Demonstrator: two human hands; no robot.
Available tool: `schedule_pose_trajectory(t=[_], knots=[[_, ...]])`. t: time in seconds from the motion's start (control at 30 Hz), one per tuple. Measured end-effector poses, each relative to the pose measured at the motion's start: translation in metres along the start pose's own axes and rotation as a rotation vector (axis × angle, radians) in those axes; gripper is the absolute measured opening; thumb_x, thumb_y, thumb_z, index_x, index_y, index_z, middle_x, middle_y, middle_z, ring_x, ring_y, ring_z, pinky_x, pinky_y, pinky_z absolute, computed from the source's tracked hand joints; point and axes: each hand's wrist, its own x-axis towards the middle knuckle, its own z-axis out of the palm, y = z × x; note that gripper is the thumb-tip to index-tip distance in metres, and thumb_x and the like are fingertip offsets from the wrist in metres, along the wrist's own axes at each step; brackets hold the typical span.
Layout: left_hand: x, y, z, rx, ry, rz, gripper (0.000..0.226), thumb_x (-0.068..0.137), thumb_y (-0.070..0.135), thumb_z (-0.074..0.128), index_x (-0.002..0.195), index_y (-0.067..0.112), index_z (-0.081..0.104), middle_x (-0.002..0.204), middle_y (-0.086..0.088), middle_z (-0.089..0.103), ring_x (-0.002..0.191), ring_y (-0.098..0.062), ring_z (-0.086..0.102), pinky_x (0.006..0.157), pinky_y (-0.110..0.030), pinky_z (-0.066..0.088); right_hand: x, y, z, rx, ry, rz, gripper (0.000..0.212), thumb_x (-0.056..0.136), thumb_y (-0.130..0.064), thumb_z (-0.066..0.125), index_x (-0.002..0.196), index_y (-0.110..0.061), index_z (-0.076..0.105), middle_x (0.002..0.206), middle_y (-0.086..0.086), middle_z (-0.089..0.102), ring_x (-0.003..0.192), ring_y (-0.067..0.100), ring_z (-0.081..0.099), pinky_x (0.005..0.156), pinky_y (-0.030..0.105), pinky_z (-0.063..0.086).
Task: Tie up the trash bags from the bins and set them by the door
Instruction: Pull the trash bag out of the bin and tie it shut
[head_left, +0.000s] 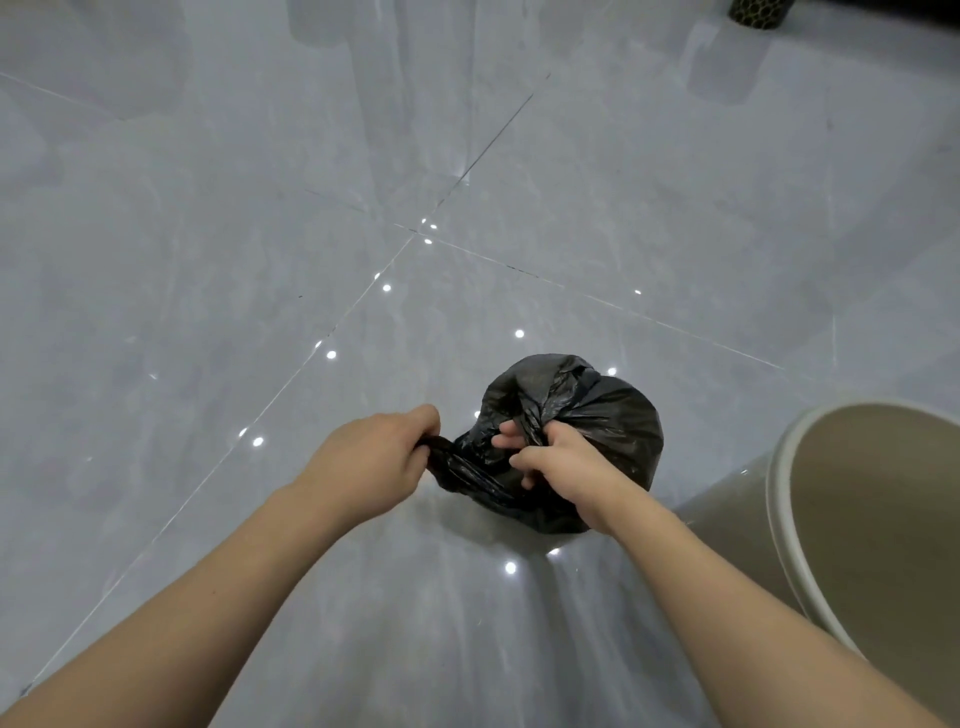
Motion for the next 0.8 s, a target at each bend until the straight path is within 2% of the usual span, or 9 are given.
schedule_pose_trajectory(t=[0.13,0.2,0.27,0.33,0.43,0.53,0.67,0.73,0.8], knots=[[0.000,-0.004,-0.005,-0.083,0.042,-0.003,0.015,0.094,0.023,0.045,0.099,0.031,0.056,0.083,0.010,0.067,0.073,-0.016,0.059,0.066,-0.034,0.050,0.001,-0.005,0.010,-0.042,-0.160,-0.029,0.044,0.086,-0.006,0.063,0.128,-0.013,0.052,0.127,-0.008,0.060,0.060,0.013,0.053,0.081,0.027,0.049],[-0.001,-0.007,-0.006,-0.171,0.055,-0.018,0.018,0.092,0.017,0.044,0.101,0.030,0.052,0.083,0.008,0.067,0.070,-0.018,0.059,0.065,-0.038,0.050,0.003,-0.008,0.015,-0.120,-0.256,-0.032,0.051,0.083,-0.014,0.071,0.128,-0.021,0.049,0.126,-0.014,0.060,0.063,0.012,0.054,0.074,0.028,0.049],[-0.001,-0.009,-0.008,-0.193,0.078,-0.020,0.017,0.091,0.015,0.044,0.100,0.028,0.045,0.079,0.005,0.067,0.064,-0.020,0.057,0.061,-0.040,0.049,0.005,-0.011,0.020,-0.221,-0.308,-0.015,0.046,0.079,-0.016,0.076,0.119,-0.024,0.054,0.112,-0.011,0.067,0.075,0.011,0.059,0.063,0.025,0.047],[-0.001,-0.011,-0.014,-0.132,0.109,-0.026,0.011,0.091,0.017,0.046,0.096,0.027,0.045,0.072,0.003,0.063,0.062,-0.021,0.055,0.059,-0.038,0.048,0.007,-0.012,0.024,-0.364,-0.296,0.018,0.041,0.076,-0.019,0.077,0.112,-0.021,0.057,0.099,-0.001,0.069,0.081,0.013,0.062,0.064,0.027,0.050],[0.003,-0.016,-0.025,0.039,0.116,0.009,0.010,0.091,0.022,0.052,0.094,0.028,0.059,0.078,0.008,0.062,0.073,-0.016,0.054,0.067,-0.034,0.047,0.004,-0.022,0.022,-0.600,-0.277,0.039,0.008,0.081,-0.017,0.065,0.083,-0.021,0.058,0.080,-0.001,0.063,0.072,0.013,0.060,0.063,0.022,0.050],[0.008,-0.016,-0.033,-0.024,0.041,0.017,0.015,0.091,0.022,0.055,0.095,0.031,0.066,0.084,0.014,0.063,0.072,-0.005,0.052,0.066,-0.025,0.043,0.002,-0.038,0.014,-0.699,-0.236,0.081,0.015,0.084,-0.017,0.060,0.072,-0.016,0.051,0.069,-0.002,0.054,0.063,0.013,0.052,0.056,0.022,0.041],[0.011,-0.002,-0.042,-0.348,0.004,-0.008,0.013,0.091,0.019,0.059,0.087,0.028,0.068,0.079,0.008,0.068,0.075,-0.011,0.062,0.070,-0.030,0.050,-0.004,-0.058,0.003,-0.494,-0.239,0.128,0.023,0.077,-0.014,0.062,0.065,-0.017,0.043,0.055,-0.001,0.041,0.048,0.013,0.037,0.048,0.025,0.028],[0.013,0.006,-0.047,-0.440,0.037,-0.004,0.013,0.090,0.018,0.060,0.085,0.027,0.068,0.078,0.005,0.068,0.074,-0.012,0.062,0.069,-0.031,0.050,-0.008,-0.064,0.000,-0.330,-0.327,0.137,0.029,0.079,-0.020,0.067,0.058,-0.019,0.047,0.047,-0.004,0.043,0.041,0.011,0.036,0.048,0.026,0.027],[0.016,0.012,-0.051,-0.441,0.068,0.007,0.013,0.090,0.018,0.060,0.086,0.027,0.069,0.074,0.007,0.065,0.065,-0.006,0.057,0.062,-0.024,0.045,-0.011,-0.067,0.001,-0.278,-0.409,0.117,0.033,0.080,-0.027,0.072,0.054,-0.023,0.053,0.044,-0.006,0.043,0.039,0.011,0.035,0.049,0.028,0.024]])
